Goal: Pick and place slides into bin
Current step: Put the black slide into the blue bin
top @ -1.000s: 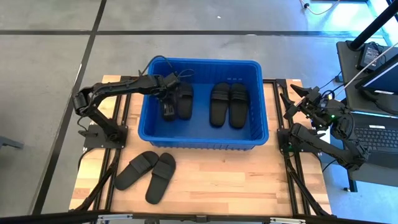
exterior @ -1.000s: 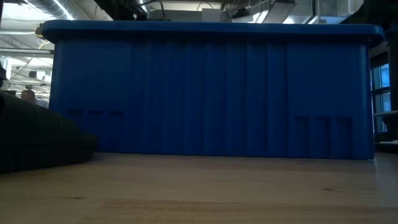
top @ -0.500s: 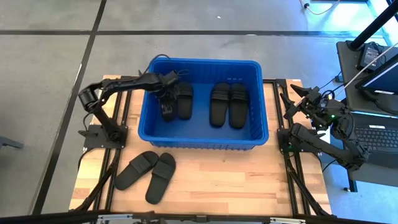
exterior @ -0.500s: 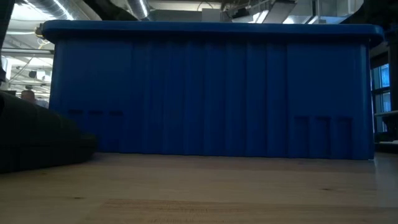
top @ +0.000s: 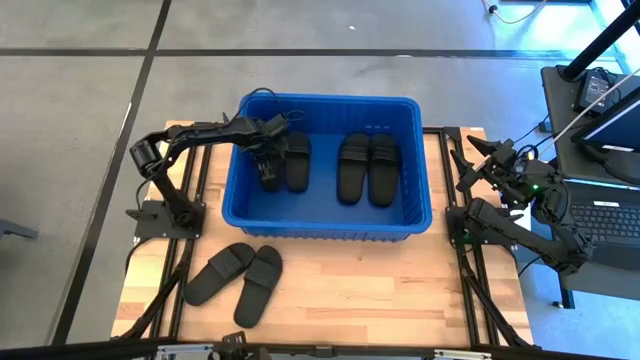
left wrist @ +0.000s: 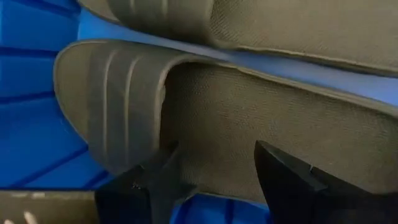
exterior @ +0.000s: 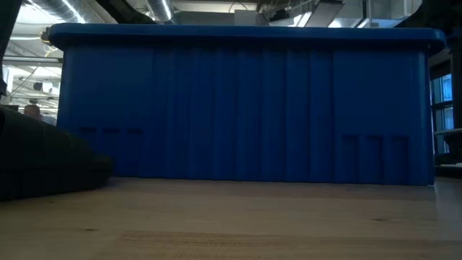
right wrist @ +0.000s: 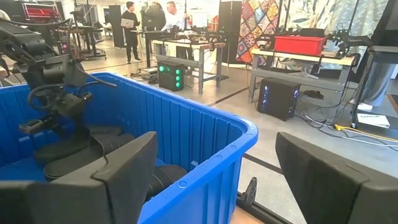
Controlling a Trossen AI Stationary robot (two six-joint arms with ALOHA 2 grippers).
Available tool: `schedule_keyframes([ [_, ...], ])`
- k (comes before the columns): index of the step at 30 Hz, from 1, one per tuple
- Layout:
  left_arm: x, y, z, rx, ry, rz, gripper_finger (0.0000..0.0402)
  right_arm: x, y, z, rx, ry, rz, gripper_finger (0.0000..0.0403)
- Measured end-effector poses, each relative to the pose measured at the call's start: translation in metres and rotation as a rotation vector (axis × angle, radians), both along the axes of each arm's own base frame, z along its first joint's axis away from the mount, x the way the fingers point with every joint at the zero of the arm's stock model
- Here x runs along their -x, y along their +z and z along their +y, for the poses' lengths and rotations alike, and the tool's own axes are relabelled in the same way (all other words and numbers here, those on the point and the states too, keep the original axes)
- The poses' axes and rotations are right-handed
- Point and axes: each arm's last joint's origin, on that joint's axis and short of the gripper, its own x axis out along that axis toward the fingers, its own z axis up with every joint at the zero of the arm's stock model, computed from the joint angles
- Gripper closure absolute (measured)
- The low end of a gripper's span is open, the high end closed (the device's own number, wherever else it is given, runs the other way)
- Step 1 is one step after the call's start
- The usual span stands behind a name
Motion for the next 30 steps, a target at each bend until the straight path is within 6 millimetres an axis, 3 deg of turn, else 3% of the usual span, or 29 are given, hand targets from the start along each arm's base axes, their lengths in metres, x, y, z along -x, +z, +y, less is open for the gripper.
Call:
schedule_keyframes([
  [13,-0.002,-0.001,-0.011,0.131,-0.058,-0.035,0.0203,0.000,0.000,0.000,0.000,0.000,0.000,0.0076],
  [18,0.000,0.010,-0.016,0.119,-0.056,-0.056,0.0203,0.000,0.000,0.000,0.000,0.000,0.000,0.0076],
  [25,0.001,0.071,-0.024,0.019,0.034,-0.266,0.0203,0.000,0.000,0.000,0.001,0.000,0.000,0.0076],
  [30,0.001,0.129,-0.052,-0.045,0.022,-0.476,0.0203,0.000,0.000,0.000,0.002,0.000,0.002,0.0076],
])
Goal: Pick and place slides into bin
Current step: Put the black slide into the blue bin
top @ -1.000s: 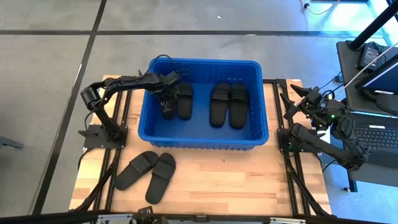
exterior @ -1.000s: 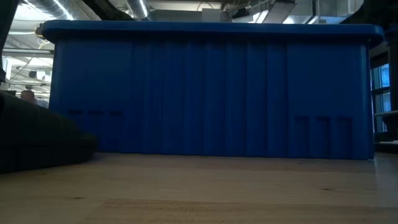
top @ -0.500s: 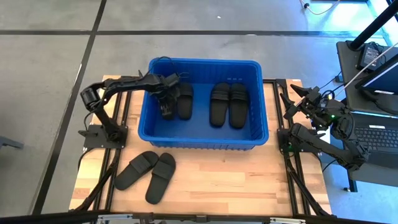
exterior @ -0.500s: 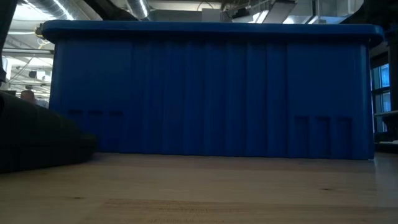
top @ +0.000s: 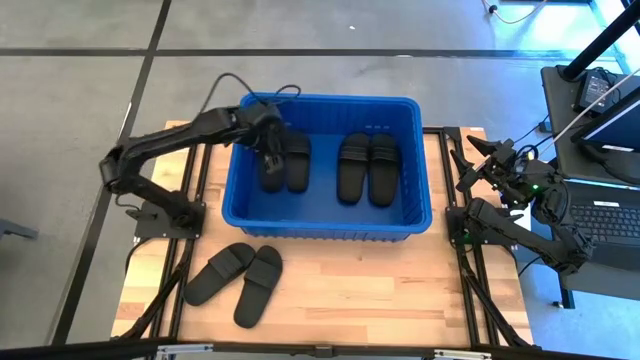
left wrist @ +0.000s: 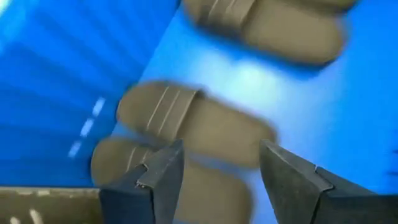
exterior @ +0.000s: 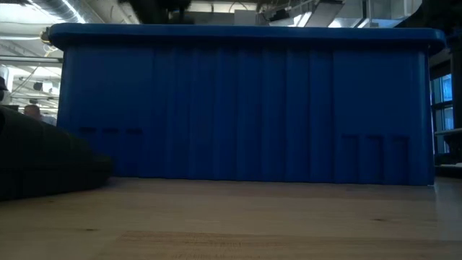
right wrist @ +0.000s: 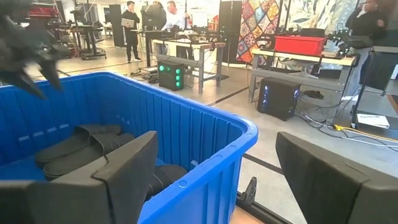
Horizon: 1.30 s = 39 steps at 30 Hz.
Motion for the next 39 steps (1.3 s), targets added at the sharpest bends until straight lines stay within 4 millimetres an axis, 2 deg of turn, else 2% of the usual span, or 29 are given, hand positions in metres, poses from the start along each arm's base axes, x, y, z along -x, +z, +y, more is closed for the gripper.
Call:
schedule_keyframes([
  [4,0.001,0.041,-0.040,-0.053,-0.118,-0.153,0.0203,0.000,0.000,0.000,0.000,0.000,0.000,0.0076],
  [10,0.008,0.086,-0.117,-0.099,-0.404,-0.402,0.0203,0.000,0.000,0.000,0.000,0.000,0.001,0.0076],
  [14,0.015,0.101,-0.166,-0.108,-0.605,-0.538,0.0203,0.000,0.000,0.000,0.000,0.000,0.001,0.0076],
  [17,0.021,0.101,-0.199,-0.124,-0.693,-0.543,0.0203,0.000,0.000,0.000,0.000,0.000,0.001,0.0076],
  [22,0.019,0.086,-0.247,-0.189,-0.654,-0.490,0.0203,0.000,0.000,0.000,0.000,0.000,0.001,0.0076],
  [29,0.008,0.046,-0.307,-0.231,-0.566,-0.394,0.0203,0.000,0.000,0.000,0.000,0.001,0.001,0.0076],
  [32,0.007,0.023,-0.326,-0.214,-0.544,-0.310,0.0203,0.000,0.000,0.000,0.000,0.000,0.001,0.0076],
  [39,0.005,-0.036,-0.354,-0.121,-0.430,-0.059,0.0203,0.000,0.000,0.000,0.000,0.001,0.001,0.0076],
])
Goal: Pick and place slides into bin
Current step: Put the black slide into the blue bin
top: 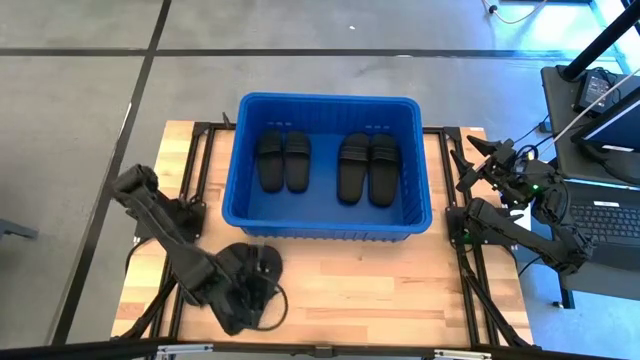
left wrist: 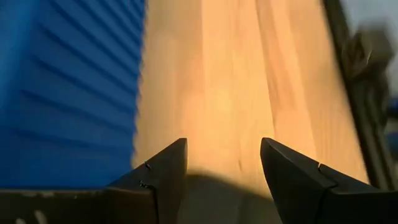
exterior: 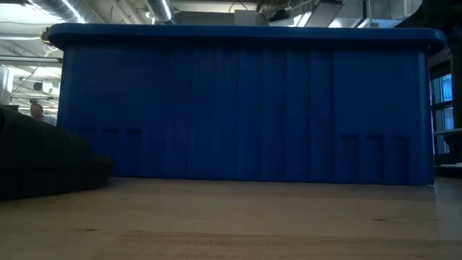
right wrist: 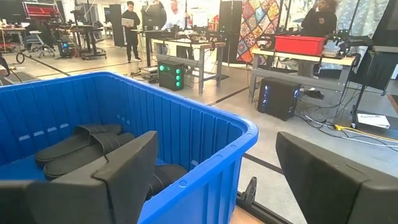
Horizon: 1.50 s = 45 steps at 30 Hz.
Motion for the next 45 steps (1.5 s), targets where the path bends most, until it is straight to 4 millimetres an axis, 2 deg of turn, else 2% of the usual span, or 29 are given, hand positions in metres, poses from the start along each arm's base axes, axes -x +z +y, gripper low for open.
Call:
schedule_keyframes([
  [4,-0.005,-0.035,-0.010,-0.033,0.028,0.159,0.0203,0.000,0.000,0.000,0.000,0.000,0.000,0.0076],
  [8,-0.013,-0.065,-0.016,-0.084,0.048,0.245,0.0203,0.000,0.000,0.000,0.000,0.000,0.000,0.0076],
  [15,-0.019,-0.097,-0.014,-0.093,0.078,0.448,0.0203,0.000,0.000,0.000,0.000,0.000,0.000,0.0076],
  [24,-0.015,-0.105,0.003,-0.193,0.242,0.560,0.0203,0.000,0.000,0.000,0.000,0.000,0.000,0.0076],
  [34,-0.009,-0.102,0.011,-0.282,0.258,0.617,0.0203,0.000,0.000,0.000,0.000,0.000,0.000,0.0076],
  [45,-0.006,-0.115,0.015,-0.309,0.258,0.603,0.0203,0.000,0.000,0.000,0.000,0.000,-0.001,0.0076],
])
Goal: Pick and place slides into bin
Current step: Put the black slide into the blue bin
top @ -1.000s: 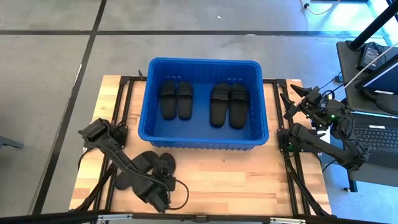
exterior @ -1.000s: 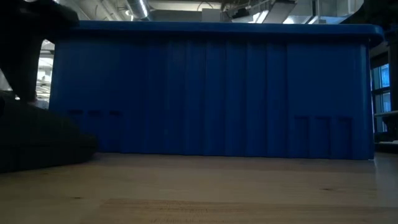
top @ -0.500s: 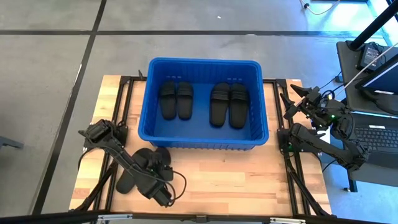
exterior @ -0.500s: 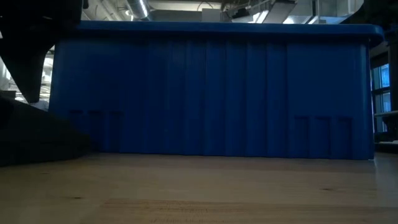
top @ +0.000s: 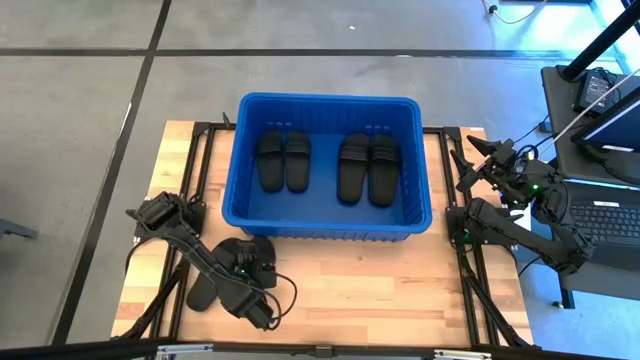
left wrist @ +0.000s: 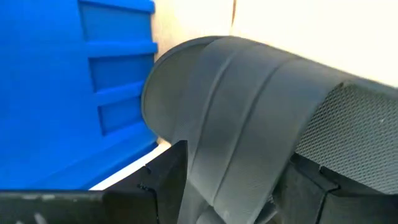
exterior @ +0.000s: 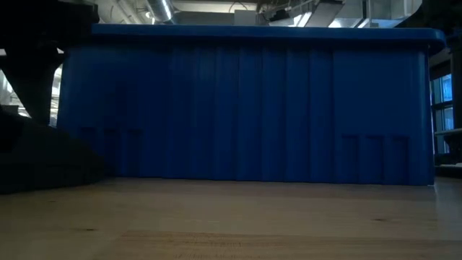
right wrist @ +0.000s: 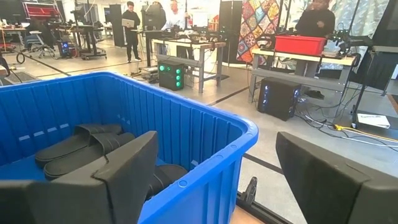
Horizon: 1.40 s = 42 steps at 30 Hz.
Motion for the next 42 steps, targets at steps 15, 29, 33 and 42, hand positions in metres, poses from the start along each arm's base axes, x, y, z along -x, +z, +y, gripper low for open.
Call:
schedule_keyframes([
  [15,-0.009,-0.002,-0.003,0.019,-0.014,-0.111,0.0206,0.000,0.000,0.000,0.000,0.000,0.000,0.0076],
  [29,-0.010,-0.002,-0.004,0.021,-0.015,-0.126,0.0346,0.000,0.000,0.000,0.000,0.000,0.000,0.0076],
  [33,-0.012,-0.003,-0.004,0.072,0.014,-0.113,0.0391,0.000,0.000,0.000,0.000,0.000,0.000,0.0076],
  [42,-0.036,0.024,-0.009,0.320,0.152,-0.117,0.0395,0.000,0.000,0.000,0.000,0.001,0.000,0.0076],
])
